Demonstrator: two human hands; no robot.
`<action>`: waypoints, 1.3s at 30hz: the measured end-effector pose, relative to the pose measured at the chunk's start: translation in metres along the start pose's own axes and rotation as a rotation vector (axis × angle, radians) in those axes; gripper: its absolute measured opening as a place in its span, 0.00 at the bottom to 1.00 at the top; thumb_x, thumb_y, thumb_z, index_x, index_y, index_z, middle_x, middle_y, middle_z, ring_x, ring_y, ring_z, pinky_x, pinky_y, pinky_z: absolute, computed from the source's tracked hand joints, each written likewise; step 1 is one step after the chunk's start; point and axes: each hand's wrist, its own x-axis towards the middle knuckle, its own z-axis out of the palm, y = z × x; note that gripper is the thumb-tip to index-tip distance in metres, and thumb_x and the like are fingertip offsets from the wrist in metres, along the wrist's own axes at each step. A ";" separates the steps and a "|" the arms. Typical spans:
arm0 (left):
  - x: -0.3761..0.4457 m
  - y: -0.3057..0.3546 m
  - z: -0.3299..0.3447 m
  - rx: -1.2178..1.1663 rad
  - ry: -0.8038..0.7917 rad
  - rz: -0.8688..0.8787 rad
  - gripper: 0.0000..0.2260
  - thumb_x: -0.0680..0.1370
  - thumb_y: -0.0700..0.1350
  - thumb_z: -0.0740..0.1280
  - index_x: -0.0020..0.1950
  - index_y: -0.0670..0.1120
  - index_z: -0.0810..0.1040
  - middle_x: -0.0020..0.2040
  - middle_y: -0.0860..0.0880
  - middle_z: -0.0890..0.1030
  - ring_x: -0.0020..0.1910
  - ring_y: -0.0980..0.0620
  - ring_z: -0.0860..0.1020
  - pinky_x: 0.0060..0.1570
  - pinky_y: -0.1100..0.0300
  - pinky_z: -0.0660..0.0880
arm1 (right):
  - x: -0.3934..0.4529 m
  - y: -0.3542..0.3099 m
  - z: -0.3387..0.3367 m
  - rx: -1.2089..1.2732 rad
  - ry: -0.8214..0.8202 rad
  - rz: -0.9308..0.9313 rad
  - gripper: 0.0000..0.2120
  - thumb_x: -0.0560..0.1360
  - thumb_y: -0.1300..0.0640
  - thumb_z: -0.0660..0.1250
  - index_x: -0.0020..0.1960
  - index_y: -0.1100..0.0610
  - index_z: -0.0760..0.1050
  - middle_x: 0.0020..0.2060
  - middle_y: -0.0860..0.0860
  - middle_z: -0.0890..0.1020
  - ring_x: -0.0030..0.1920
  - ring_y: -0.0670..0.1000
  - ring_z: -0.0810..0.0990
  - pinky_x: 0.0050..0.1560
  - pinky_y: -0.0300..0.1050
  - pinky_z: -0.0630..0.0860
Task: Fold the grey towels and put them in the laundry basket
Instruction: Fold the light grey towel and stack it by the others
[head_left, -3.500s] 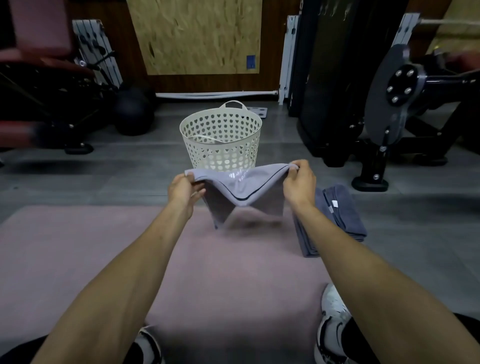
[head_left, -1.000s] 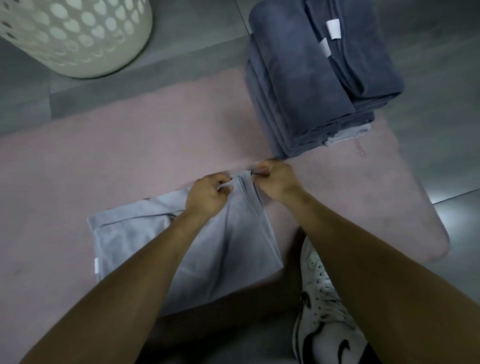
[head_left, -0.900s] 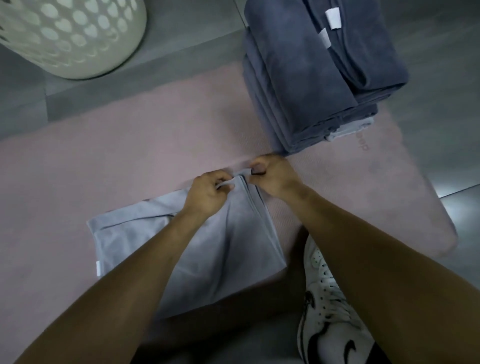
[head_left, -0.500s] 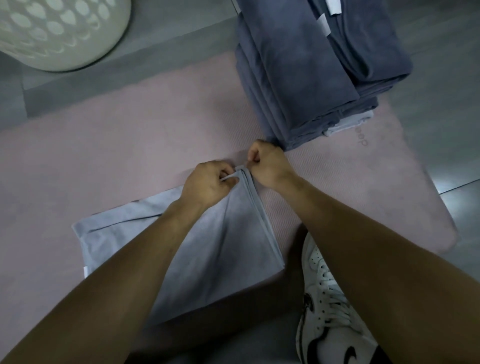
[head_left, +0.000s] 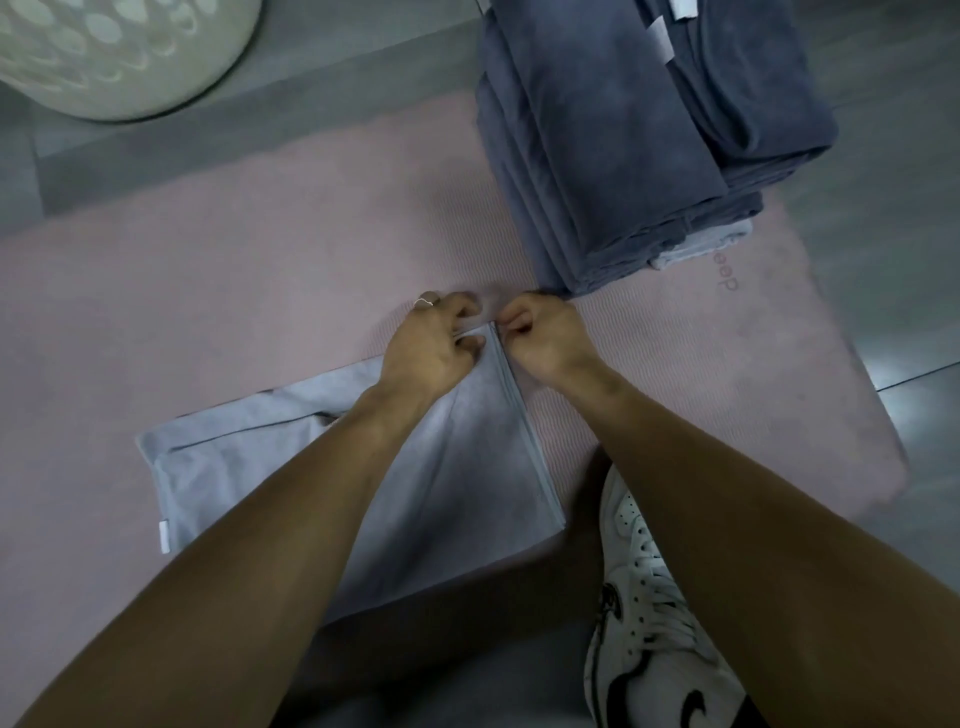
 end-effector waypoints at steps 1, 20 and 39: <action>0.000 0.000 -0.001 0.051 -0.037 0.028 0.16 0.74 0.43 0.69 0.61 0.49 0.79 0.56 0.44 0.76 0.53 0.48 0.77 0.55 0.53 0.76 | -0.002 0.001 0.000 0.008 0.021 -0.009 0.08 0.71 0.69 0.67 0.50 0.66 0.81 0.46 0.58 0.84 0.47 0.53 0.82 0.44 0.27 0.72; -0.158 0.022 -0.107 -0.123 0.376 -0.039 0.02 0.80 0.42 0.64 0.51 0.45 0.73 0.36 0.53 0.78 0.34 0.52 0.76 0.35 0.63 0.71 | -0.143 -0.042 -0.022 0.192 -0.291 0.347 0.20 0.81 0.44 0.56 0.57 0.56 0.80 0.55 0.52 0.82 0.57 0.53 0.79 0.65 0.49 0.71; -0.293 0.006 -0.154 -0.256 0.526 -0.207 0.05 0.77 0.39 0.66 0.46 0.49 0.73 0.44 0.51 0.80 0.46 0.49 0.78 0.46 0.56 0.74 | -0.245 -0.104 -0.038 0.278 -0.232 0.442 0.10 0.79 0.65 0.59 0.40 0.60 0.74 0.30 0.57 0.80 0.22 0.51 0.78 0.24 0.40 0.77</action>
